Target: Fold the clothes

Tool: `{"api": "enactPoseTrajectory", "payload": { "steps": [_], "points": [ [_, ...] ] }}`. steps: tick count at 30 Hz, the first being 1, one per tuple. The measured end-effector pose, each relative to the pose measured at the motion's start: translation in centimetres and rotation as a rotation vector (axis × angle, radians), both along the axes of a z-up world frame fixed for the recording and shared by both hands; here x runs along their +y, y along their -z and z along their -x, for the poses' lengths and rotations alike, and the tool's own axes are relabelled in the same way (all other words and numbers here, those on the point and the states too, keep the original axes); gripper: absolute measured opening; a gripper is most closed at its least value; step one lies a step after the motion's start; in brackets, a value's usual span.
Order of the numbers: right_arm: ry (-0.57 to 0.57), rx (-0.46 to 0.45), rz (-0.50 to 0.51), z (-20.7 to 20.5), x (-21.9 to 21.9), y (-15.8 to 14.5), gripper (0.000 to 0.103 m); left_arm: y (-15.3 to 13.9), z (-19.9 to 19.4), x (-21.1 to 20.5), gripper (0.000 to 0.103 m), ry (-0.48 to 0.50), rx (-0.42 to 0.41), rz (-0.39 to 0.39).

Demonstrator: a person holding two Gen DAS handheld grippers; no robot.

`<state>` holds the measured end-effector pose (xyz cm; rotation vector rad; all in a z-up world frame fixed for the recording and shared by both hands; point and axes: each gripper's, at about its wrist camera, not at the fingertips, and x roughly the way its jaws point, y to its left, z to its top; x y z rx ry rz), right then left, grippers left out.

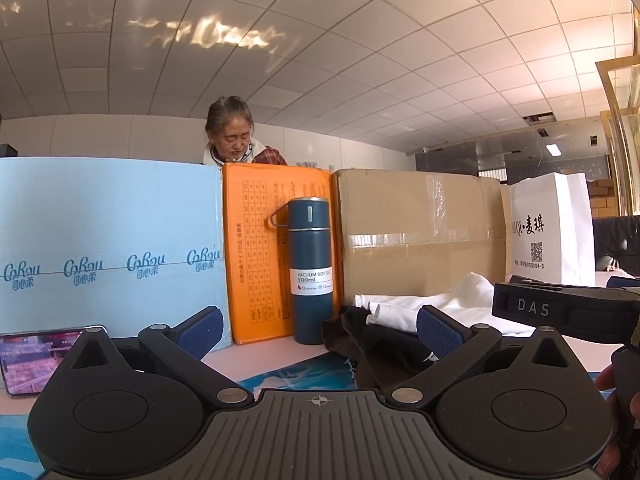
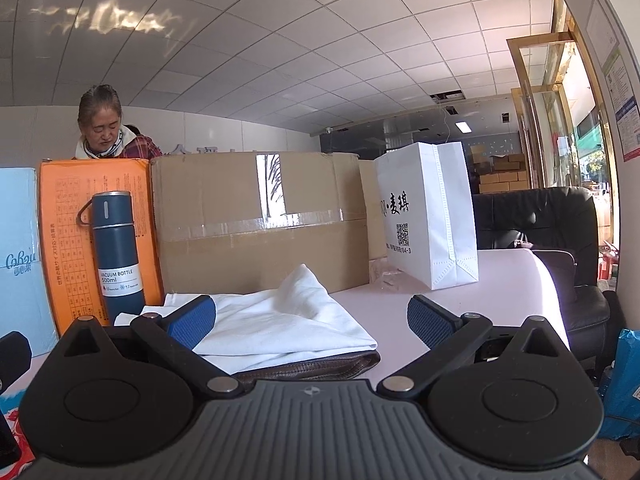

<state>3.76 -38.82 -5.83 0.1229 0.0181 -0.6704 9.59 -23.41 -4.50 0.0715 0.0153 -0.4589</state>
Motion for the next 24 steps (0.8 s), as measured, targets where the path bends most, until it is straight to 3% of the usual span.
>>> {"api": "enactPoseTrajectory", "payload": {
  "steps": [24],
  "points": [
    [-0.003,-0.043,0.003,0.79,0.11,-0.02,0.103,-0.02,0.57,-0.39,0.103,-0.007,-0.024,-0.033]
  ]
}}
